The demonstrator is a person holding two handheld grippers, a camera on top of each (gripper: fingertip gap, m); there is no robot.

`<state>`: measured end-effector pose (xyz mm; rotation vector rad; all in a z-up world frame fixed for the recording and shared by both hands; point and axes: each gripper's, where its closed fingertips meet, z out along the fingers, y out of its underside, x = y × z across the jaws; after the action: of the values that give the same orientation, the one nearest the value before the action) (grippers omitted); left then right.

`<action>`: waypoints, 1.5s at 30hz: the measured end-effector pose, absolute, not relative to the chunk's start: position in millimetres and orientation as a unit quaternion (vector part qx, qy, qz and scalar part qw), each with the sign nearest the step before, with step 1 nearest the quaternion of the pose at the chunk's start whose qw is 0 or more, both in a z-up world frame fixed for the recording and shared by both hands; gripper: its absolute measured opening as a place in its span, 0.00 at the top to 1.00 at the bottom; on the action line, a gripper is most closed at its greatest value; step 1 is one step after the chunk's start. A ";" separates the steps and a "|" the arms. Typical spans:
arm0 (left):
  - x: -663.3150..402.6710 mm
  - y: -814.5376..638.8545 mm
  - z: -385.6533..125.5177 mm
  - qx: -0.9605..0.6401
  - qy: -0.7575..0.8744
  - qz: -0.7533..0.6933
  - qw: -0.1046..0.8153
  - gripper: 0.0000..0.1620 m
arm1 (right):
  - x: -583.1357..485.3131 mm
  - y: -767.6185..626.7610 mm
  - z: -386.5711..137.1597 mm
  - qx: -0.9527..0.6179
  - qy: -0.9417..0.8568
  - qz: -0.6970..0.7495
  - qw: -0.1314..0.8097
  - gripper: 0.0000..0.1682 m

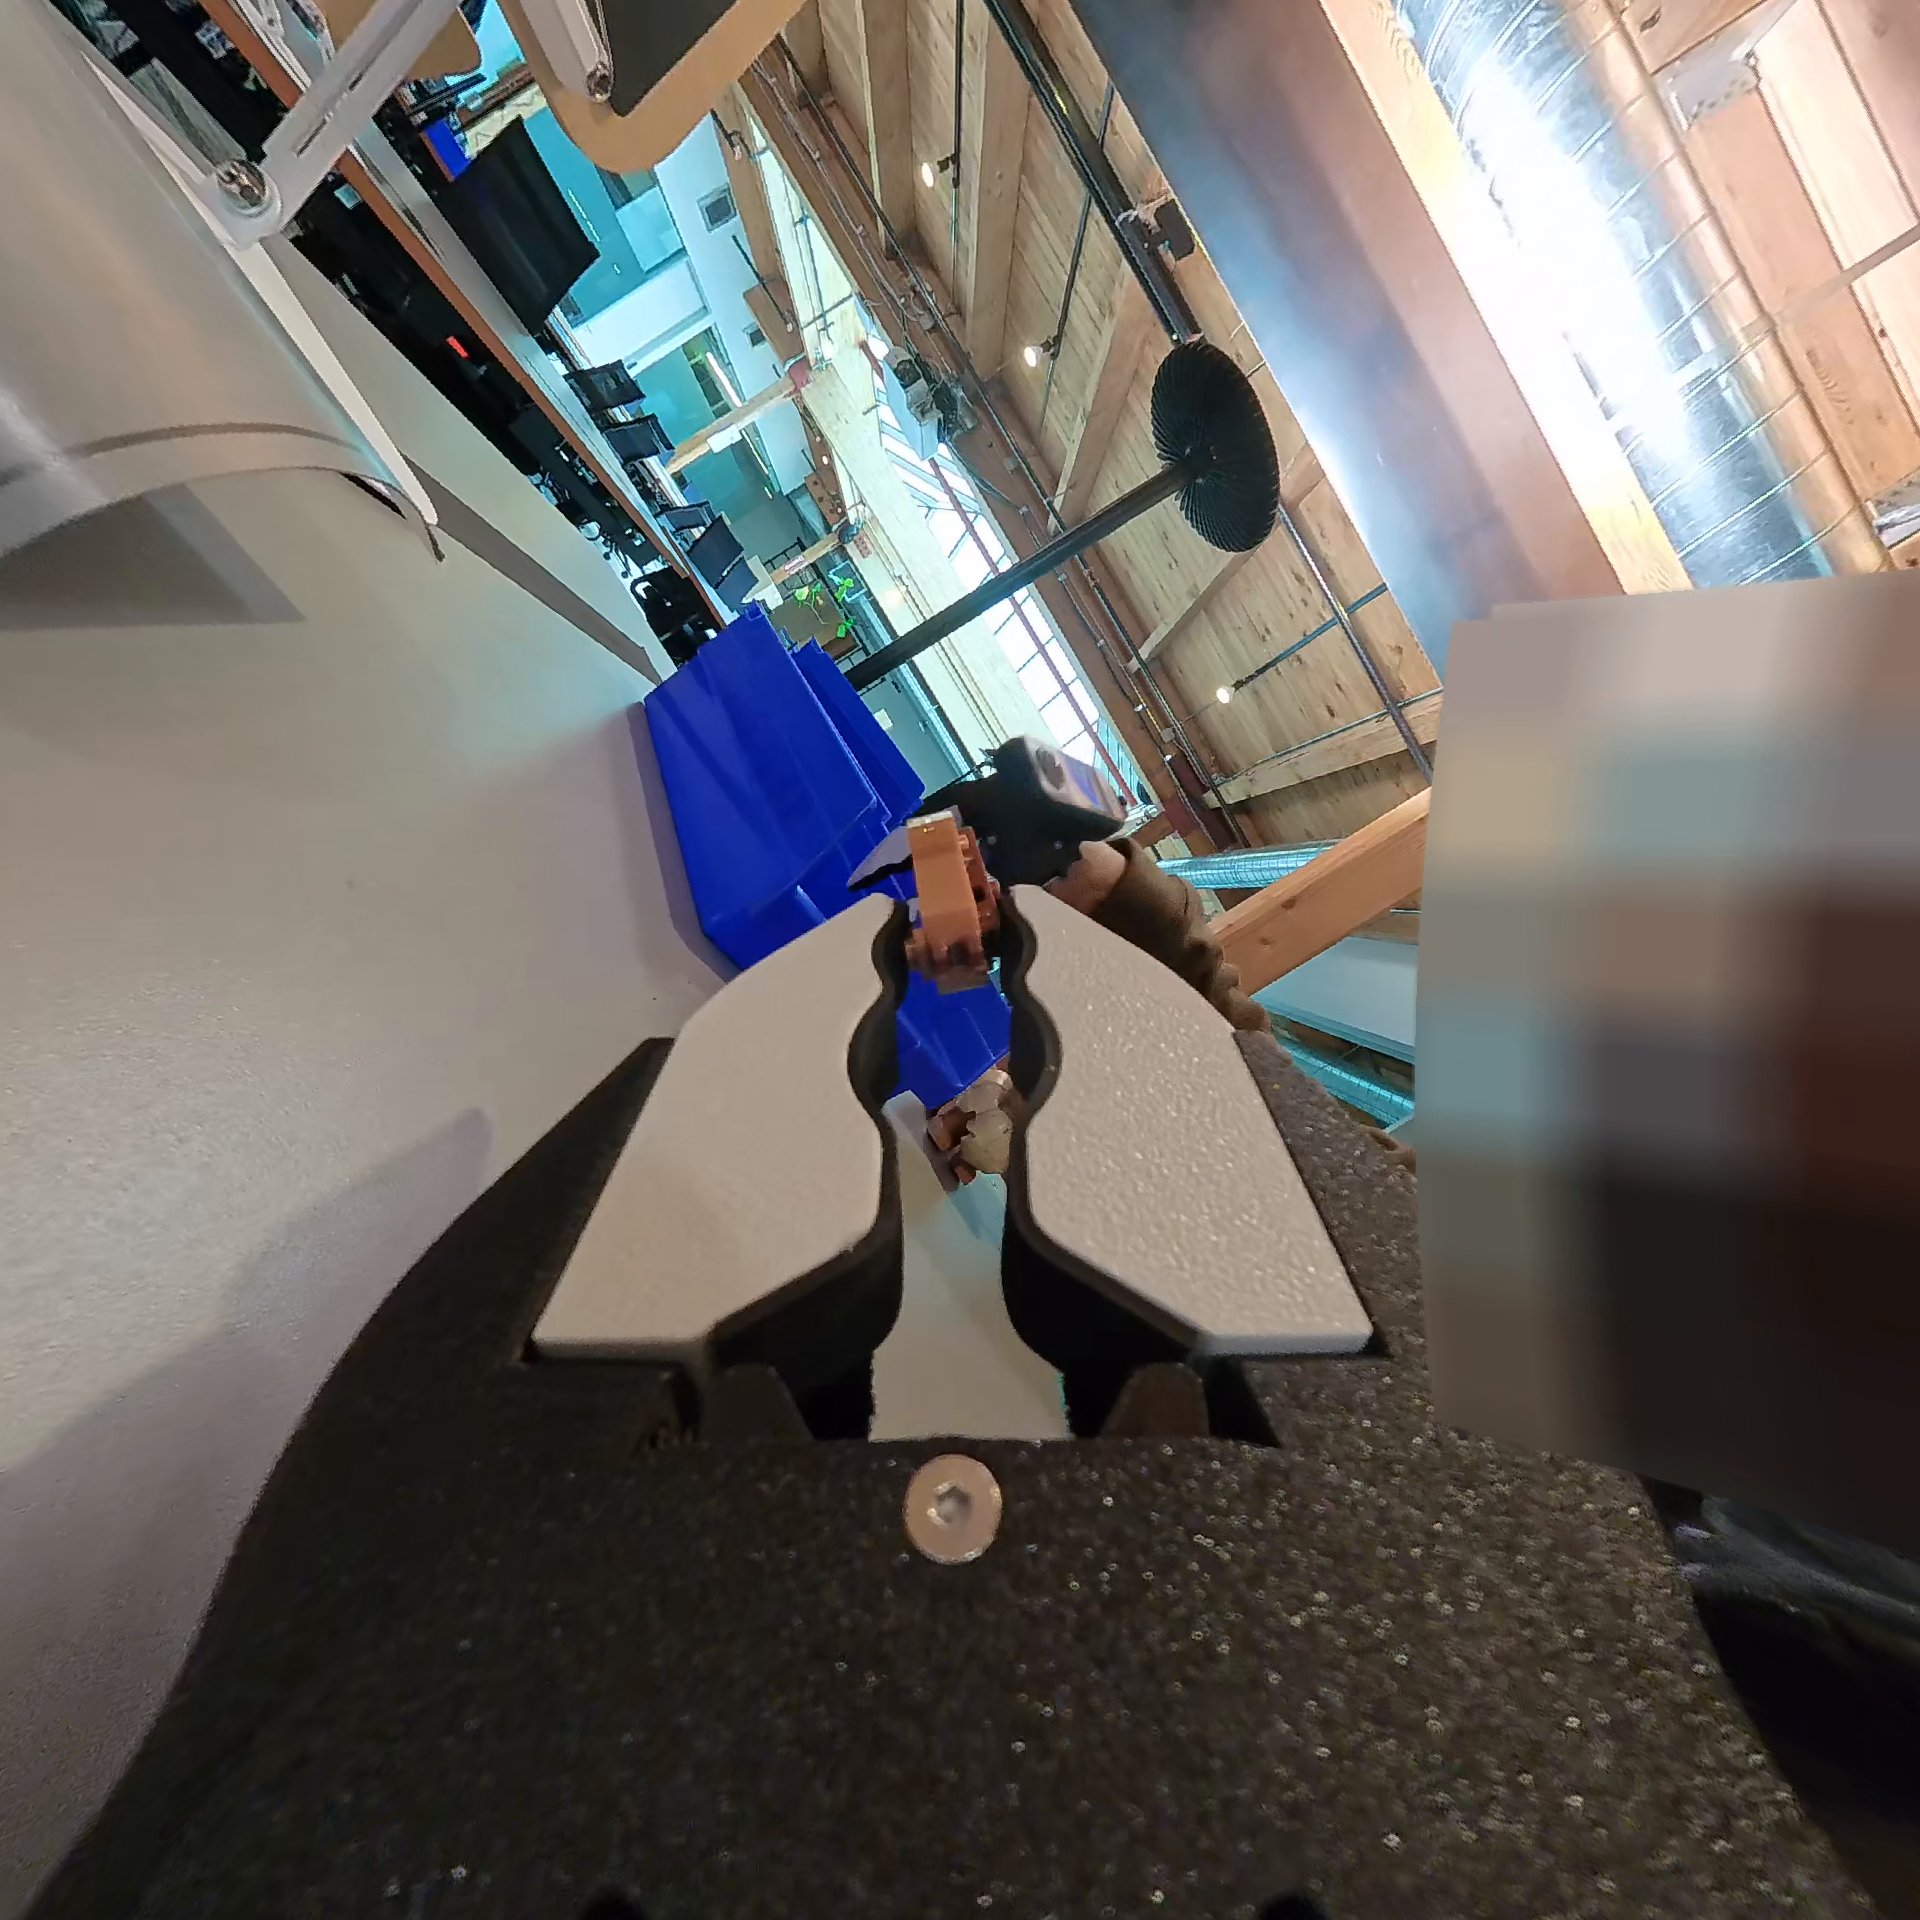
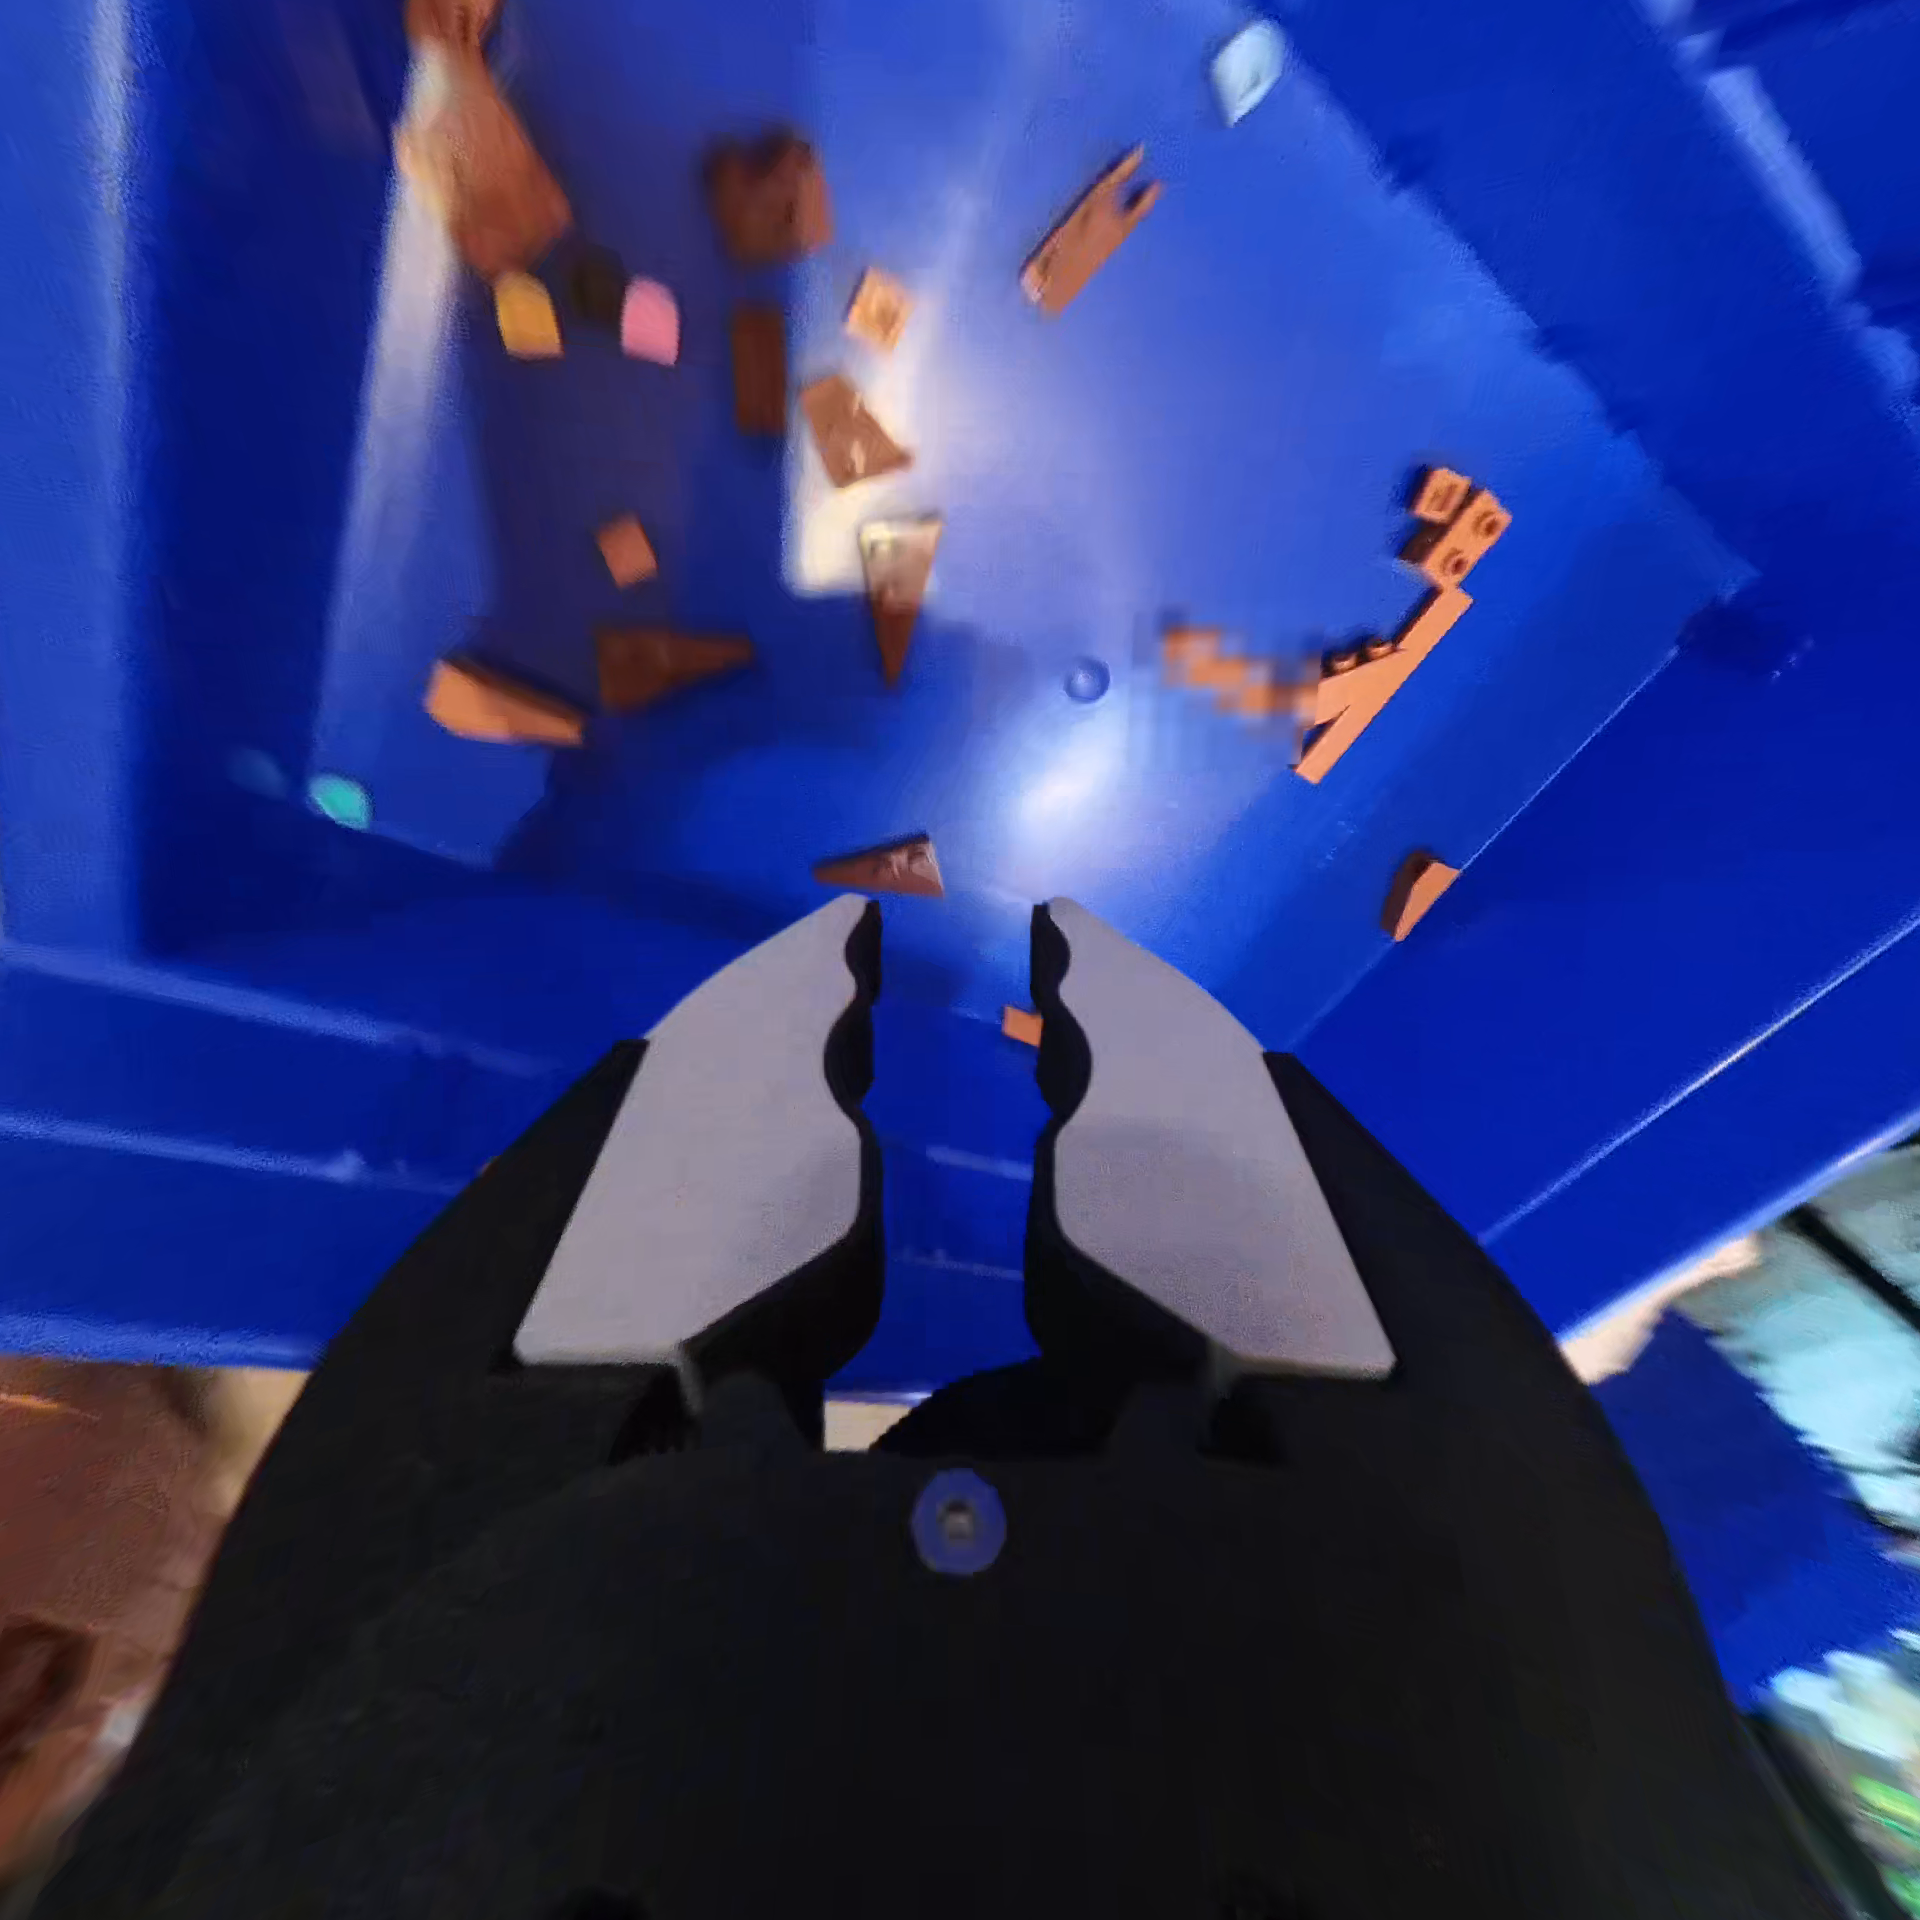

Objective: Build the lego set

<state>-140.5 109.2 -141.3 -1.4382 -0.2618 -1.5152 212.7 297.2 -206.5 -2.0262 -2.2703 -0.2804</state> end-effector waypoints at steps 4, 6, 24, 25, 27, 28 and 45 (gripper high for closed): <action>-138.9 108.7 -141.3 -0.594 -0.106 -0.626 0.494 0.90 | 230.1 302.1 -220.0 -0.561 -0.814 -0.148 -0.036 0.80; -138.8 108.6 -141.3 -0.595 -0.106 -0.626 0.494 0.90 | 230.1 300.5 -230.7 -0.555 -0.817 -0.141 -0.069 0.78; -130.6 106.8 -141.6 -0.604 -0.093 -0.621 0.491 0.90 | 203.4 317.8 -246.8 -0.606 -0.785 -0.126 0.013 0.76; -130.8 106.7 -141.6 -0.604 -0.093 -0.620 0.491 0.90 | 202.0 317.4 -246.0 -0.610 -0.784 -0.116 0.017 0.76; -131.6 106.9 -141.7 -0.606 -0.093 -0.618 0.493 0.90 | 207.7 318.5 -242.9 -0.613 -0.781 -0.117 0.009 0.76; -131.9 107.0 -141.6 -0.606 -0.093 -0.617 0.494 0.90 | 212.6 318.7 -241.5 -0.616 -0.779 -0.120 -0.001 0.75; -129.3 105.8 -140.1 -0.606 -0.088 -0.618 0.493 0.90 | 218.3 305.3 -251.1 -0.612 -0.786 -0.071 -0.054 0.73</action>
<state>-129.3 105.8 -140.1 -1.4708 -0.2125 -1.4988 218.3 305.3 -251.1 -1.9920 -2.5581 -0.2295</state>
